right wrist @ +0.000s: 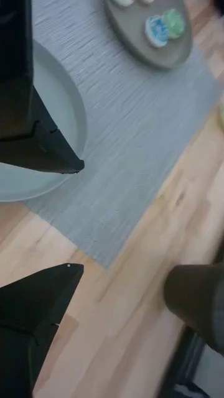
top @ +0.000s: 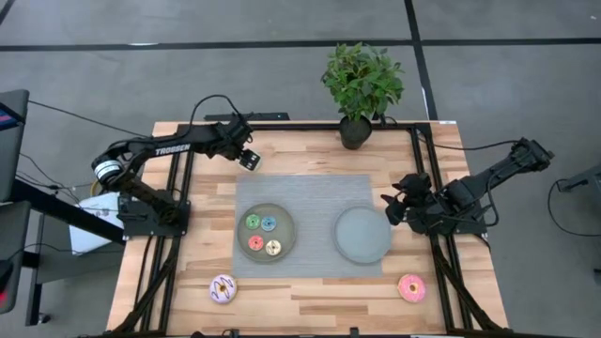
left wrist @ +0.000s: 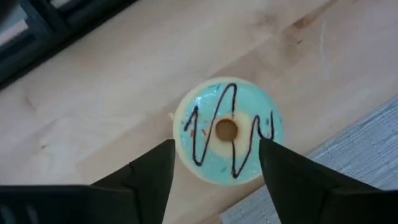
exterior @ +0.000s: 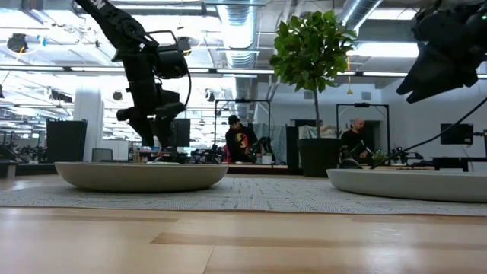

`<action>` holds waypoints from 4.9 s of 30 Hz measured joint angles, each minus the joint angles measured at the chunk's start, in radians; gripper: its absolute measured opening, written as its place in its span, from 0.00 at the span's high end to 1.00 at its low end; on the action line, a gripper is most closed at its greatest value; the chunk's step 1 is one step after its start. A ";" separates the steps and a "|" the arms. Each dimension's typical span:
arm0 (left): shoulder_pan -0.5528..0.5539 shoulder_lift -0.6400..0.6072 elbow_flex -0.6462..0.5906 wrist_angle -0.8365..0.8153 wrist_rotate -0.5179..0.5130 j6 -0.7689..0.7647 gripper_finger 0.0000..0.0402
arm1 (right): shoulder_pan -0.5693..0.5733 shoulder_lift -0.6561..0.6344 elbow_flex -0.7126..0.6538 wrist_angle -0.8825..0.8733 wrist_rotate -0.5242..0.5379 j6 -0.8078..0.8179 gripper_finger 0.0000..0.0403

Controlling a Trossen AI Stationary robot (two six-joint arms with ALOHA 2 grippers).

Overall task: Pick & Place donuts
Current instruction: Put the large blue donut on the gray plate

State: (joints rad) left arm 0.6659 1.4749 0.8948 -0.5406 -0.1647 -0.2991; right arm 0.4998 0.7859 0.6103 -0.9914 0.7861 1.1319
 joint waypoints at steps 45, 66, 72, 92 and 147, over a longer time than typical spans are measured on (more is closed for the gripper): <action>0.012 0.076 -0.005 0.086 -0.021 -0.071 0.43 | -0.024 -0.540 -0.379 0.741 -0.005 -0.588 0.41; 0.001 0.194 0.004 0.083 -0.008 -0.168 0.57 | -0.151 -0.540 -0.379 0.739 -0.137 -0.583 0.41; 0.002 0.197 0.023 0.074 -0.033 -0.137 0.70 | -0.156 -0.540 -0.379 0.739 -0.141 -0.579 0.41; 0.002 0.197 0.033 0.057 -0.018 -0.019 0.72 | -0.156 -0.540 -0.379 0.739 -0.140 -0.576 0.41; -0.035 0.195 0.005 0.188 -0.003 -0.063 0.81 | -0.156 -0.539 -0.378 0.738 -0.134 -0.554 0.41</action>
State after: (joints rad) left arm 0.6304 1.6699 0.8993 -0.3526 -0.1679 -0.3618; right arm 0.3443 0.2464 0.2321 -0.2532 0.6518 0.5774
